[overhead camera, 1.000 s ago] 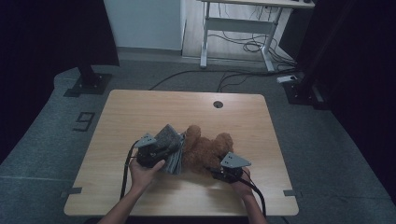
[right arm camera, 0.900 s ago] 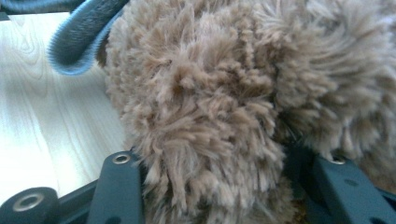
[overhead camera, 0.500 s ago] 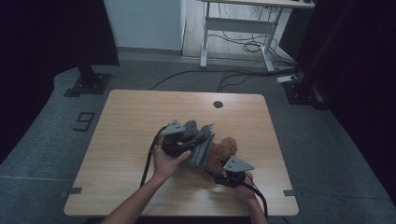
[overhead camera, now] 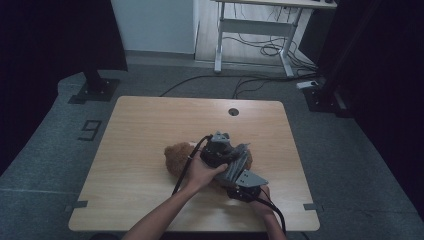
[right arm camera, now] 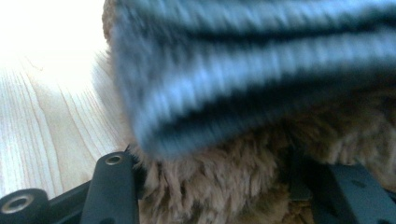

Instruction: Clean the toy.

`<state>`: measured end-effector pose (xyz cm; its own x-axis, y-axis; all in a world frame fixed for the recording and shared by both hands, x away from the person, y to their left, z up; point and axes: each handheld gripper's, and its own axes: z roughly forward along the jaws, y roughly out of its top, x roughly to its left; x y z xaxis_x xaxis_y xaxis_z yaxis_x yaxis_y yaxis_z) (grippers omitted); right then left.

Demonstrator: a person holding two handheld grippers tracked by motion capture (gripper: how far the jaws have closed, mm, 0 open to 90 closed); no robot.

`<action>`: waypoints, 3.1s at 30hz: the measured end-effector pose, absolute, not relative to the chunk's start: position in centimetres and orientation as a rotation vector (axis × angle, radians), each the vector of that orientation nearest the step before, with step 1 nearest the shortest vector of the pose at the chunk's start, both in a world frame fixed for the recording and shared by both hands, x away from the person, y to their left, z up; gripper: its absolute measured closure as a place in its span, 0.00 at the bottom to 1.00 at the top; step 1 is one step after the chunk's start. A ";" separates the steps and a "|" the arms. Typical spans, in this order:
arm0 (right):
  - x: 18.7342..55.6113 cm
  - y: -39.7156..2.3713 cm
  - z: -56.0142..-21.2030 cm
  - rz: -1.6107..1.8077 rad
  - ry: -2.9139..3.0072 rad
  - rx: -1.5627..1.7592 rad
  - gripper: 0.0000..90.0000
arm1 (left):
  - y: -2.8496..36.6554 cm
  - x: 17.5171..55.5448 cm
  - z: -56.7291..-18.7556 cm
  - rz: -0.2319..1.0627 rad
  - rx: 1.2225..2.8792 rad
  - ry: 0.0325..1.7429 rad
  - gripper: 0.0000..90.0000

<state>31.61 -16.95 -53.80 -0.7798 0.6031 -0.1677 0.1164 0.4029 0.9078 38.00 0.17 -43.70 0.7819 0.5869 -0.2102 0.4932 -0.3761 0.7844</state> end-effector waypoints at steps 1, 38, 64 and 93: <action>31.6 -16.9 -53.8 1.359 2.187 0.612 0.50 | 0.8 38.1 -43.7 0.132 2.041 0.814 0.87; 32.0 -17.7 -54.1 1.430 2.191 0.642 0.51 | 19.1 39.8 -45.7 0.183 1.784 1.144 0.88; 32.2 -18.4 -54.5 1.472 2.189 0.690 0.51 | -2.6 37.3 -42.9 0.043 2.107 0.698 0.87; 32.1 -17.9 -54.4 1.429 2.187 0.665 0.53 | 14.0 39.9 -42.6 0.168 1.914 1.009 0.88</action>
<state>32.06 -17.87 -54.38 -0.7865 0.6093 -0.1013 0.1519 0.3497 0.9245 39.86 14.01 -42.62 0.6525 0.7054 -0.2767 0.5773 -0.2263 0.7845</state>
